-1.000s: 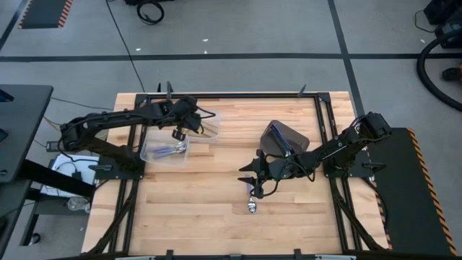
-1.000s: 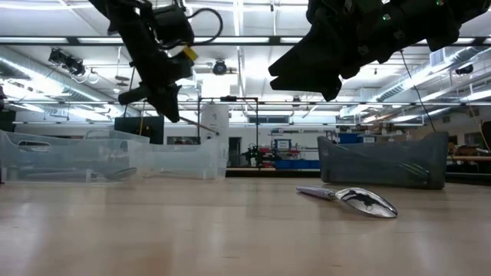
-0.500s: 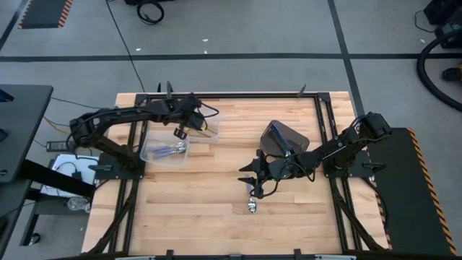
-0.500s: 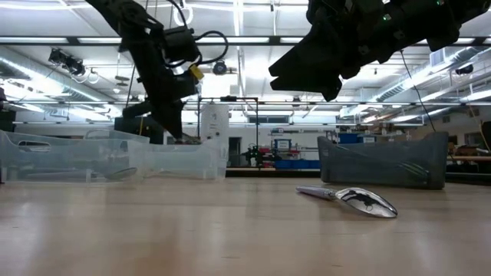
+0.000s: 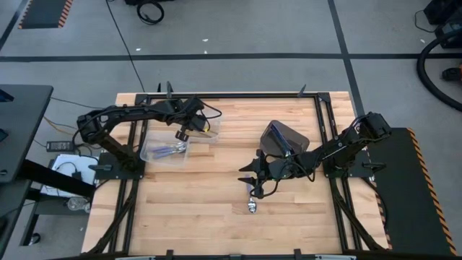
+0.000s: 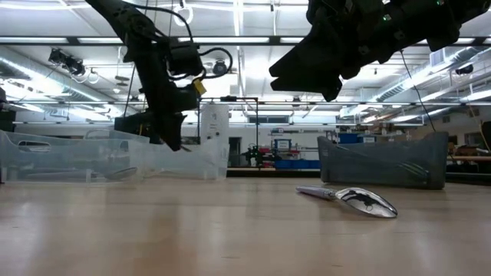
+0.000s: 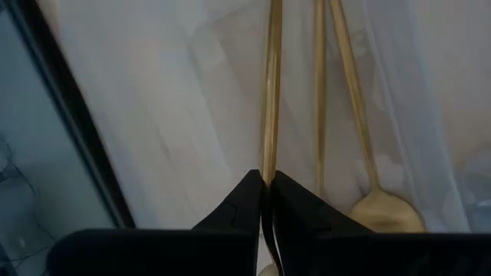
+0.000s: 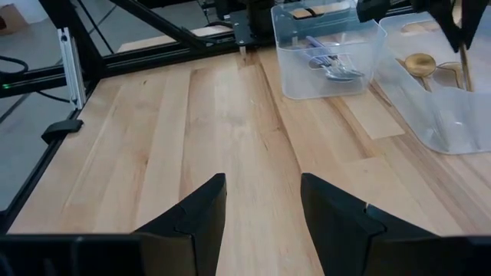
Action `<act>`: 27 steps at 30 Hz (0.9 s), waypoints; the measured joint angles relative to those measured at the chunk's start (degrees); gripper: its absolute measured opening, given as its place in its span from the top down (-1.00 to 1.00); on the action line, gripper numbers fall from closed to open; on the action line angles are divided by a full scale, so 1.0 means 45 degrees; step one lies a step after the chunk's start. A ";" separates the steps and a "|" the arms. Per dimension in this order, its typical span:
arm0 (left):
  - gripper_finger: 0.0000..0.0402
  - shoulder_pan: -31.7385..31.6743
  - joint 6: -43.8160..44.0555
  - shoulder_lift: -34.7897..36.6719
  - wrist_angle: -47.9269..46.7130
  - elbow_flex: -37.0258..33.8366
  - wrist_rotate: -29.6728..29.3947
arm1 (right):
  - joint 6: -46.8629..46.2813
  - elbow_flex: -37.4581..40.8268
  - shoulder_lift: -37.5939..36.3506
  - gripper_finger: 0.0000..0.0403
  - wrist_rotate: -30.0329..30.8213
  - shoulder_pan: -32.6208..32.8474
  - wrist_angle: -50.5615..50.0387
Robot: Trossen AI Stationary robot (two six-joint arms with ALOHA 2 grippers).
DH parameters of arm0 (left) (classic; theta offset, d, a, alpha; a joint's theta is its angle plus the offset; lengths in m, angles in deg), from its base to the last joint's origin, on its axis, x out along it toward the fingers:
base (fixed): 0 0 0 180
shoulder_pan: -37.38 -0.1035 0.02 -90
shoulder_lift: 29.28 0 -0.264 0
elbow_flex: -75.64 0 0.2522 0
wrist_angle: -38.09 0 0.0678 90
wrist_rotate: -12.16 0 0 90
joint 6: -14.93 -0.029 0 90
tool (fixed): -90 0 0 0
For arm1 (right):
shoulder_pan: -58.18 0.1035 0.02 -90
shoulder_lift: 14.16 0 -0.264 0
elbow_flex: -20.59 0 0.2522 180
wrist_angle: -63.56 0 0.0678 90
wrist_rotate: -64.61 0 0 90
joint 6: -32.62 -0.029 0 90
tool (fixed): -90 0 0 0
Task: Sort silverware by color (type)
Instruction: Put the gold spoon into the top transparent bin, then put the blue spoon into the bottom transparent bin
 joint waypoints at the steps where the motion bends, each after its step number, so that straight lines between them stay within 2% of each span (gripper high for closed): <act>1: 0.82 0.0003 0.0095 -0.0066 -0.0044 0.0000 0.0000 | 0.0000 0.0000 0.0000 0.11 0.0000 0.0000 0.0002; 7: 0.75 0.0003 0.0917 -0.0125 -0.0043 0.0000 -0.0002 | 0.0000 0.0000 0.0000 0.11 0.0002 -0.0099 0.0049; 13: 0.43 0.0003 0.1596 -0.0014 -0.0068 0.0005 -0.0013 | 0.0005 0.0000 0.0000 0.11 0.0073 -0.0210 0.0049; 19: 0.13 0.0373 0.2395 0.0259 -0.0233 0.0304 -0.0985 | -0.0267 -0.0005 0.0000 0.12 0.0331 -0.0024 -0.0560; 23: 0.09 0.1106 0.3009 0.0956 -0.0169 0.0695 -0.1406 | -0.1000 -0.0005 0.0000 0.16 0.1412 0.0356 -0.1139; 27: 0.11 0.1714 0.5335 0.1533 -0.0148 0.1007 -0.1427 | -0.1081 -0.0036 0.0000 0.18 0.2400 0.0557 -0.1665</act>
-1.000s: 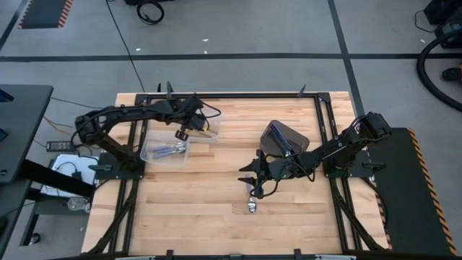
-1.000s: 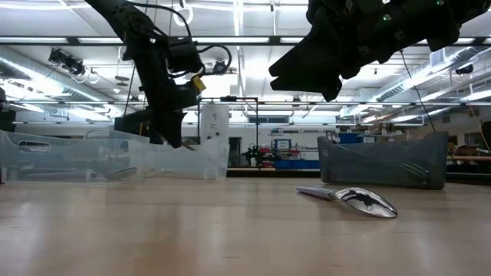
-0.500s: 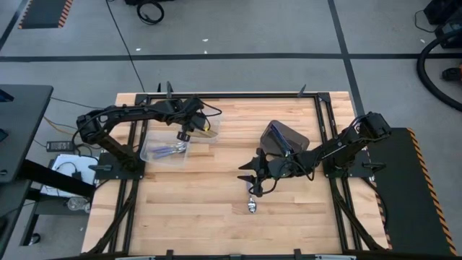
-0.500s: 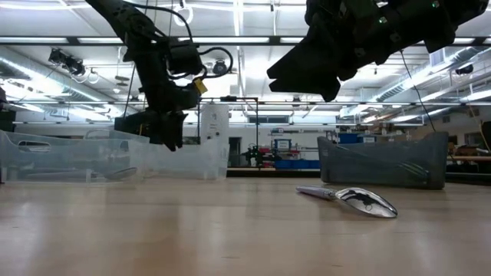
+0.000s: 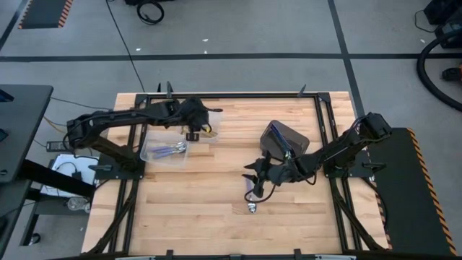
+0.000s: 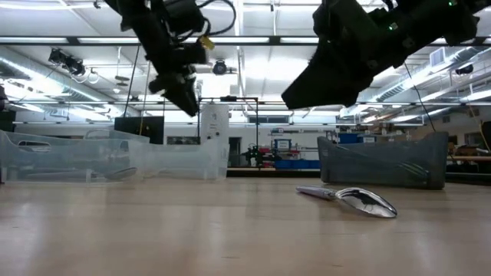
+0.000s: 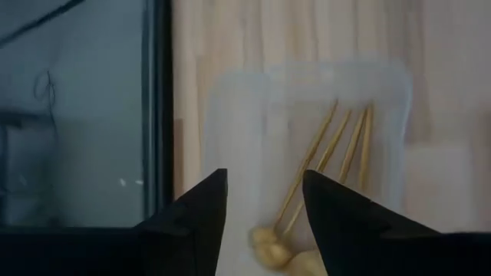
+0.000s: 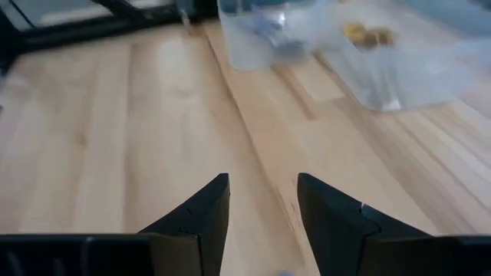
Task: Sort silverware by color (type)
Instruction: Put the blue spoon into the bottom transparent bin
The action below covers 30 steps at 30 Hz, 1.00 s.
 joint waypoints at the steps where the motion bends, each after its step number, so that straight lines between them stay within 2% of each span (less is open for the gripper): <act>1: 0.12 0.0189 0.0742 0.0016 0.0021 0.0094 0.0007 | -0.0158 -0.0131 0.0000 0.19 0.0069 0.0011 -0.0415; 4: 0.12 0.0780 0.2696 0.0127 0.0009 0.0211 0.0270 | -0.1222 -0.0986 0.0000 0.19 0.0065 0.0040 -0.2708; 7: 0.12 0.1526 0.3557 0.0123 -0.0016 0.0236 0.0640 | -0.2659 -0.1989 0.0000 0.19 0.0169 0.0145 -0.5724; 11: 0.12 0.2511 0.4768 0.0118 0.0155 0.0231 0.0684 | -0.3802 -0.2628 0.0000 0.19 0.0381 0.0503 -0.7497; 17: 0.12 0.3831 0.7315 0.0118 0.0445 0.0231 0.0649 | -0.4963 -0.2640 0.0000 0.19 0.0212 0.0884 -0.8168; 25: 0.12 0.5511 0.7776 0.0118 0.0445 0.0231 0.0664 | -0.6352 -0.2640 0.0017 0.19 0.0417 0.1653 -0.8409; 30: 0.12 0.6128 0.8614 0.0118 0.0561 0.0226 0.0659 | -0.7217 -0.2706 0.0850 0.19 0.0352 0.1846 -0.8291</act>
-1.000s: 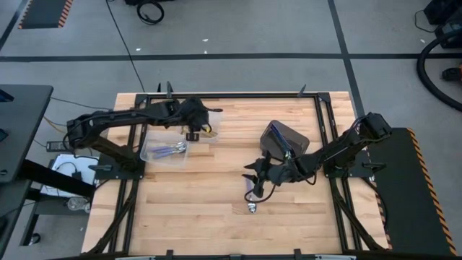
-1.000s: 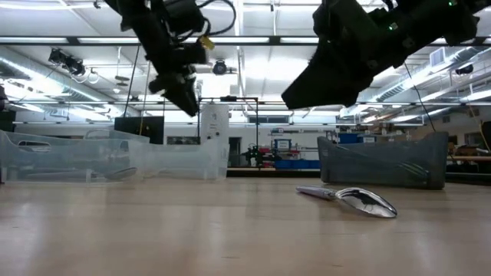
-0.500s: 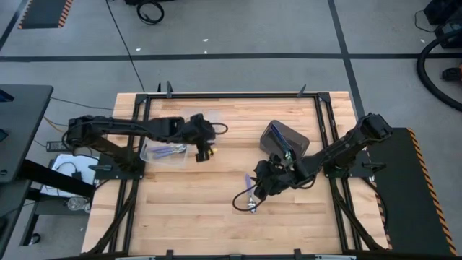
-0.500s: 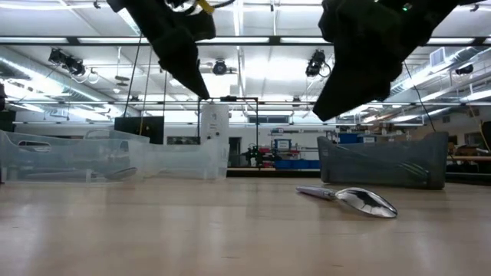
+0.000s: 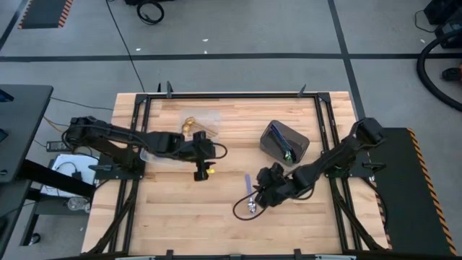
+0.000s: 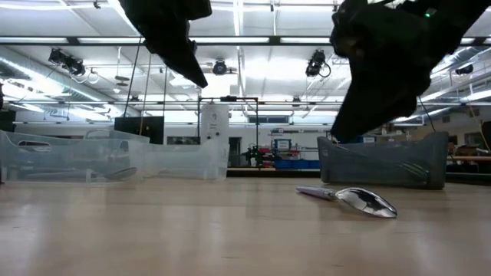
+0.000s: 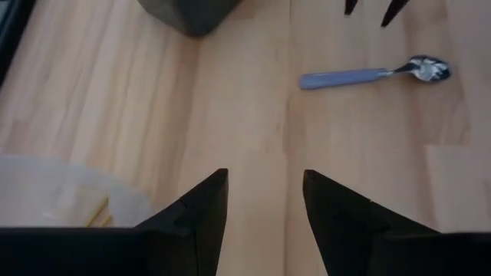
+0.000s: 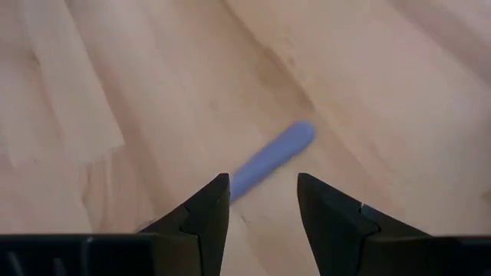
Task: Sort silverware by color (type)
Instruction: Put the blue spoon into the bottom transparent bin
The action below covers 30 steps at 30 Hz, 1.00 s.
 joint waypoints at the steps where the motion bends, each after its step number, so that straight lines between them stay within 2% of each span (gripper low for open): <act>1: 0.12 0.0082 0.0112 -0.0005 0.0003 -0.0002 -0.0003 | -0.0105 -0.0077 0.0237 0.19 -0.0108 0.0006 -0.0095; 6: 0.12 0.0394 0.1047 -0.0024 -0.0053 -0.0010 -0.0029 | -0.0317 -0.1221 0.1433 0.19 -0.0235 0.0106 -0.0654; 16: 0.12 0.1149 0.2455 -0.0024 -0.0202 -0.0010 -0.0058 | -0.1602 -0.4780 0.4229 0.19 -0.0323 0.0143 -0.4496; 21: 0.12 0.2011 0.2316 -0.0024 -0.0616 -0.0079 -0.0055 | -0.2035 -0.5238 0.4926 0.19 -0.0629 0.0176 -0.4814; 25: 0.12 0.2785 0.2032 -0.0029 0.0044 -0.0708 -0.0029 | -0.2048 -0.5242 0.5002 0.17 -0.0557 0.0190 -0.4941; 30: 0.12 0.3450 0.2763 -0.0029 0.0384 -0.1054 -0.0463 | -0.2013 -0.5243 0.5002 0.07 -0.0537 0.0323 -0.4969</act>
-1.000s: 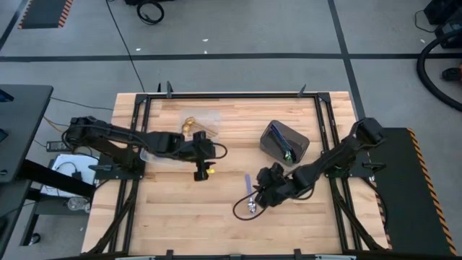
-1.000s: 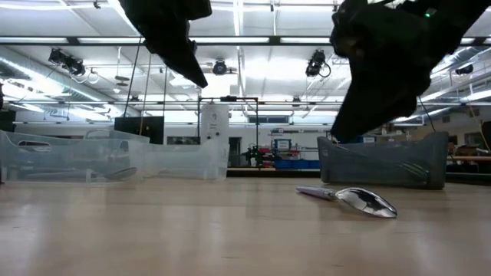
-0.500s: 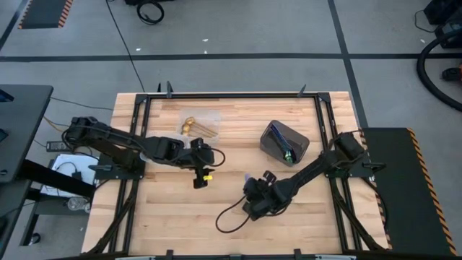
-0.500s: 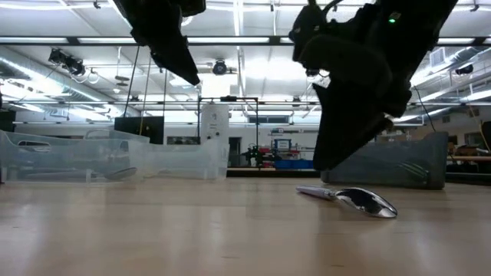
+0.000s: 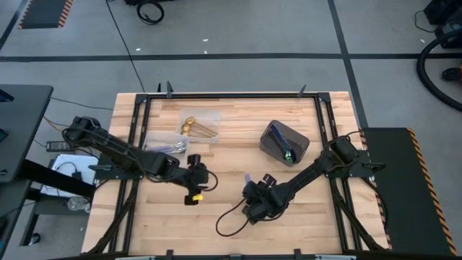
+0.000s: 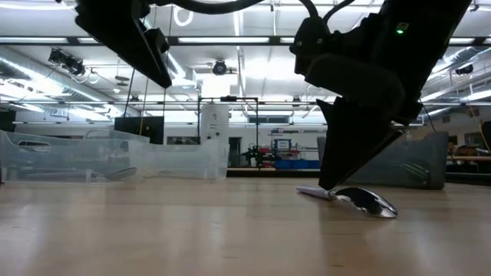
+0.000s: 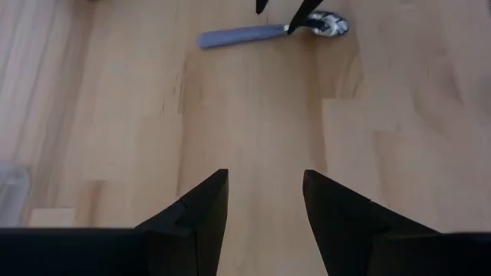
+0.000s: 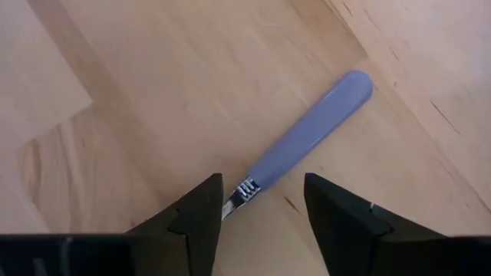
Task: Sort silverware by color (type)
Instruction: Put the blue spoon into the bottom transparent bin
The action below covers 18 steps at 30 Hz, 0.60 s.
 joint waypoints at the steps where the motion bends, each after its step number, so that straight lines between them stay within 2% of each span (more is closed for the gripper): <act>1: 0.12 0.0099 0.0182 0.0000 0.0042 0.0000 -0.0093 | 0.0005 -0.0004 0.0000 0.04 -0.0002 0.0018 -0.0001; 9: 0.12 0.0475 0.0237 -0.0005 0.0639 0.0000 -0.0385 | -0.0041 0.0027 0.0186 -0.17 0.0105 0.0103 0.0112; 18: 0.12 0.0550 0.0220 -0.0015 0.1028 0.0000 -0.0717 | -0.0062 0.0020 0.0539 -0.14 -0.0011 0.0095 -0.0059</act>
